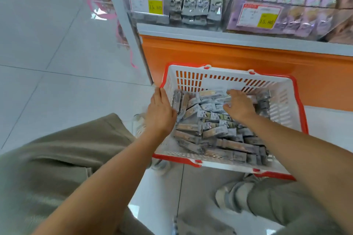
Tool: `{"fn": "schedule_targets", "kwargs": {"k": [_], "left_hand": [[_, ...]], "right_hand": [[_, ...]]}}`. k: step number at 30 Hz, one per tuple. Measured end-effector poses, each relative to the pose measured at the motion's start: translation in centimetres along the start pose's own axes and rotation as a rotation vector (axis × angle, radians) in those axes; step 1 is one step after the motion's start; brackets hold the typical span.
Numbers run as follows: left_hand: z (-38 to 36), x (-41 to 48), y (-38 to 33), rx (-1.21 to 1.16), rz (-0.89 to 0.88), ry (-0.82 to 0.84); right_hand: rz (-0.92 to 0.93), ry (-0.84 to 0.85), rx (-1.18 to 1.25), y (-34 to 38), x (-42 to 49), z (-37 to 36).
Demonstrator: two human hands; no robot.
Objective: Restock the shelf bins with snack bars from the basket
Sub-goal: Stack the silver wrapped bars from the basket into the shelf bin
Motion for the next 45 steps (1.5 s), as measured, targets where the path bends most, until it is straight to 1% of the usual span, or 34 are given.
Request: {"fn": "schedule_targets", "kwargs": {"k": [6, 13, 17, 21, 23, 25, 26, 28, 30, 32, 35, 36, 38, 40, 45], "left_hand": [[-1.6, -0.1, 0.9, 0.087, -0.059, -0.026], [-2.0, -0.4, 1.6, 0.077, -0.08, -0.023], [-2.0, -0.4, 1.7, 0.062, -0.088, -0.025], [-1.7, -0.5, 2.1, 0.048, -0.105, -0.014], [-1.4, -0.5, 2.1, 0.061, -0.096, -0.006], [-0.8, -0.3, 1.8, 0.082, -0.079, -0.014], [-0.4, -0.2, 1.5, 0.091, -0.093, -0.022], [0.5, 0.2, 0.4, 0.083, -0.167, -0.016], [1.4, 0.6, -1.0, -0.035, -0.226, 0.031], [2.7, 0.8, -2.4, -0.222, -0.214, 0.09], [4.9, 0.9, -4.0, -0.428, -0.178, 0.08], [5.5, 0.9, -4.2, -0.513, -0.141, 0.088], [7.3, 1.0, -4.6, -0.735, 0.001, 0.15], [9.3, 1.3, -5.0, -0.887, 0.115, 0.186], [13.5, 2.2, -5.5, -1.012, 0.207, 0.158]], "right_hand": [[0.019, 0.01, -0.112, 0.6, 2.3, -3.4], [0.152, -0.08, -0.403, 0.1, 3.5, -5.7], [0.171, -0.11, -0.45, 0.3, 3.6, -5.9], [0.232, -0.15, -0.298, 1.4, 3.5, -4.7], [0.201, -0.157, -0.145, 2.6, 3.4, -3.0], [0.129, -0.152, 0.044, 3.8, 3.2, -0.8], [0.099, -0.137, 0.133, 4.3, 3.0, 0.5], [0.096, -0.106, 0.311, 5.6, 2.4, 3.4], [0.122, -0.075, 0.46, 7.1, 1.7, 6.3], [0.14, -0.05, 0.557, 8.6, 0.9, 9.1], [0.145, -0.022, 0.632, 10.4, 0.2, 12.8], [0.137, -0.006, 0.669, 10.8, 0.1, 13.8], [0.132, 0.012, 0.73, 11.4, 0.0, 15.6], [0.134, 0.023, 0.796, 11.7, 0.1, 16.9], [0.229, -0.025, 0.81, 13.4, -0.2, 19.7]]}}
Point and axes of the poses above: each hand's wrist, its own x-axis towards the middle knuckle, its own z-axis out of the back of the hand, y = z × x, the point moved 3 cm from there along x, towards the middle knuckle, and after that the axes turned 15 degrees about -y, right-handed, at the moved point
